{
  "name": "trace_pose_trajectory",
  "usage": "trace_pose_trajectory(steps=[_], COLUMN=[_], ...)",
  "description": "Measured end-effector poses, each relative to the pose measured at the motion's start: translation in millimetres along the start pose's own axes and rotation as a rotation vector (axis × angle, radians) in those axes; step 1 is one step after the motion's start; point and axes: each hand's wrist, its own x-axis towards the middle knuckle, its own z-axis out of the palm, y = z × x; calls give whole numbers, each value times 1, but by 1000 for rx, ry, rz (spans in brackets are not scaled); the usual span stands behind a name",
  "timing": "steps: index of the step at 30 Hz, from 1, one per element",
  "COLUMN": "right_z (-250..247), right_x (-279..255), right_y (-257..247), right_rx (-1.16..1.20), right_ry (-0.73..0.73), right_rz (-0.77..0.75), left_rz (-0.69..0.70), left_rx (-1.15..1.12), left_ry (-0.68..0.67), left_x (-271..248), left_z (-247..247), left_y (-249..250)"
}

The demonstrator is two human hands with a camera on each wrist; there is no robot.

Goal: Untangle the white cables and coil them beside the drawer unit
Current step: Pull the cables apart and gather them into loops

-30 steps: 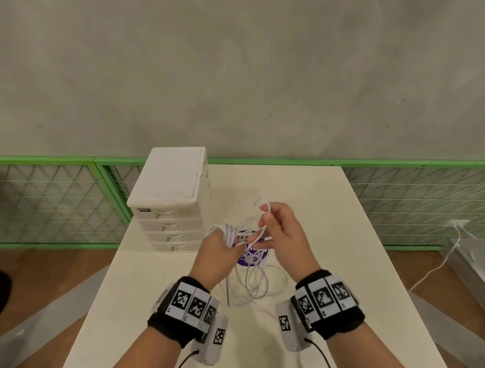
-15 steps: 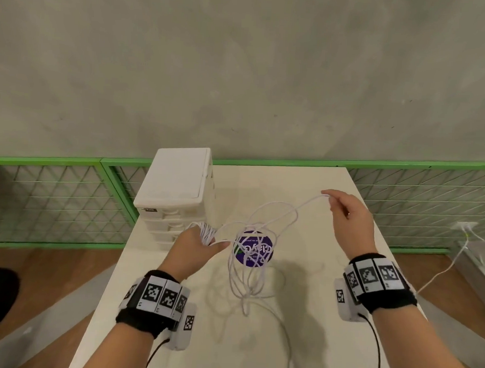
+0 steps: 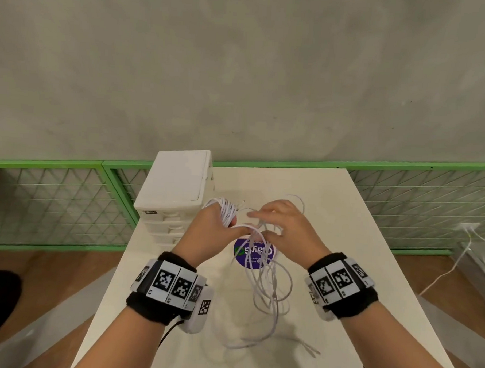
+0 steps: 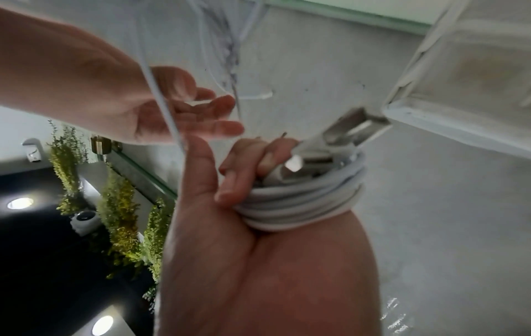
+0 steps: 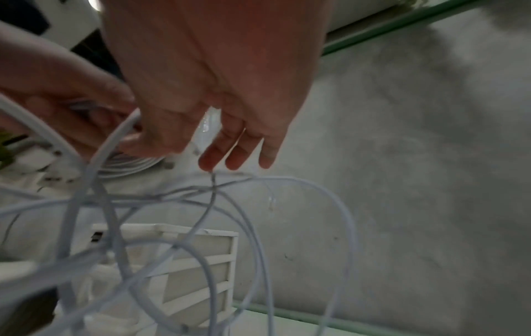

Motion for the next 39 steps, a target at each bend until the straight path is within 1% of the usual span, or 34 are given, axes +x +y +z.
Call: trace_pose_trajectory(steps=[1, 3, 4, 5, 6, 7, 9, 10, 11, 12, 14, 15, 16, 18, 20, 23, 24, 26, 27, 28, 29, 32, 33, 35, 36, 37, 39], right_z=[-3, -10, -12, -12, -10, -4, 11, 21, 29, 33, 30, 25, 18, 1, -14, -31, -37, -46, -46, -44, -39, -15, -4, 17, 27, 37, 53], right_x=[-3, -9, -14, -18, -22, -26, -36, -41, -45, -48, -55, -59, -61, -62, -62, -63, -65, -69, -71, -72, -71, -59, -55, -51, -50, -50, -48], right_y=[2, -1, -4, -8, -13, -18, -23, -20, -14, -5, 16, 28, 38, 52, 64, 83, 87, 90, 91, 91, 88, 60, 46, 18, 5, -6, -18], right_rx=[37, 97, 145, 201, 250, 282, 236, 174, 117, 79, 103, 164, 250, 423, 500, 360, 300, 223, 249, 311, 378, 564, 566, 418, 325, 242, 71], right_ry=[56, 208, 248, 246, 199, 108, -149, -273, -333, -329, -247, -189, -123, 23, 189, 401, 439, 467, 472, 474, 468, 410, 399, 425, 403, 350, 226], right_rz=[64, 133, 162, 201, 247, 308, 431, 459, 468, 483, 565, 634, 701, 781, 837, 912, 941, 1007, 1025, 1021, 980, 745, 670, 503, 427, 362, 330], left_rz=[-33, -139, -183, -206, -219, -230, -264, -289, -312, -328, -336, -336, -334, -329, -337, -356, -356, -365, -374, -381, -391, -407, -403, -408, -411, -409, -391], left_rx=[-2, 4, 0, -18, -36, -56, -101, -144, -200, -254, -311, -315, -317, -314, -300, -272, -253, -232, -236, -249, -266, -269, -271, -308, -328, -338, -339], left_ry=[26, 64, 74, 76, 74, 69, 71, 82, 94, 112, 153, 173, 189, 198, 218, 281, 299, 329, 325, 301, 263, 101, 51, -11, -36, -58, -113], left_x=[0, -1, -1, 0, 0, 1, 3, 5, 6, 7, 9, 9, 8, 6, 4, 2, 2, 3, 4, 4, 4, 3, 2, 1, 0, 0, -3], left_z=[0, 2, 4, 6, 9, 12, 16, 16, 16, 13, 4, 0, -4, -8, -9, -13, -15, -18, -18, -17, -15, -4, 1, 9, 12, 13, 14], left_y=[-2, -7, -8, -10, -11, -13, -14, -15, -16, -17, -21, -23, -26, -31, -36, -41, -42, -42, -41, -37, -33, -19, -14, -7, -4, -2, 3])
